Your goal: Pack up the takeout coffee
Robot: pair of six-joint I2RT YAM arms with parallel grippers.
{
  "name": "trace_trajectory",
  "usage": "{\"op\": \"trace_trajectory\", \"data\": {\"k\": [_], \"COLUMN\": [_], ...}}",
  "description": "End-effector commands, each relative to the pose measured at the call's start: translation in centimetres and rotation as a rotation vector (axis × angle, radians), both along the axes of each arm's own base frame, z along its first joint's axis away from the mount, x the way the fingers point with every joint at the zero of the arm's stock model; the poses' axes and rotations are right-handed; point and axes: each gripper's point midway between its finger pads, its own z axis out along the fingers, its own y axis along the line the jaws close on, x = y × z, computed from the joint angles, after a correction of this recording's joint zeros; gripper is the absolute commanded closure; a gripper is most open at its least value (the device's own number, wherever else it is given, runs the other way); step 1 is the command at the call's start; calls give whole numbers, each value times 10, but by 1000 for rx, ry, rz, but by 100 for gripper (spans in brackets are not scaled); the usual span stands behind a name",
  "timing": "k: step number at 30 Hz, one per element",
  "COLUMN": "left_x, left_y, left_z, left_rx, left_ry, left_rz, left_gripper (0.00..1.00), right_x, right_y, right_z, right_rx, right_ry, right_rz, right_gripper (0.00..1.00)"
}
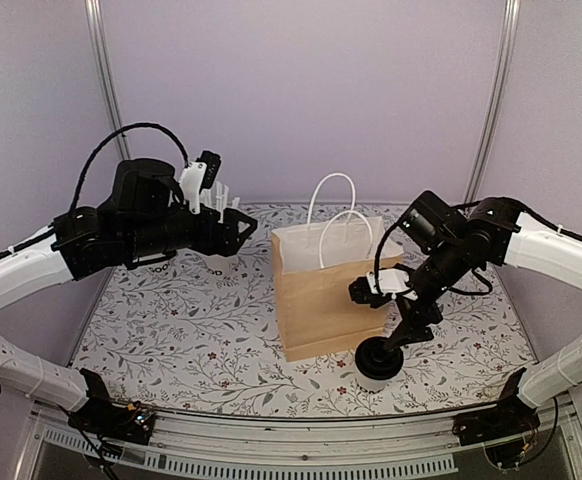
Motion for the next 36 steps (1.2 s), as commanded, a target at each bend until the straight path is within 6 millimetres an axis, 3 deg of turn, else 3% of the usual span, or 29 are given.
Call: {"op": "trace_trajectory", "data": {"k": [1, 11, 25, 36], "left_x": [3, 8, 3, 1], "left_y": [11, 4, 4, 3], "left_z": [8, 9, -13, -22], "left_rx": [-12, 9, 28, 25], "left_ry": [-22, -26, 28, 43], "left_rz": [39, 23, 16, 3], "left_gripper": [7, 8, 9, 9], "right_x": [-5, -19, -30, -26], "right_y": [0, -7, -5, -5], "right_z": [-9, -41, -57, -64], "right_rx": [-55, -172, -234, -274], "right_ry": [9, -7, 7, -17], "right_rz": [-2, 13, 40, 23], "right_gripper": [9, 9, 9, 13]}}
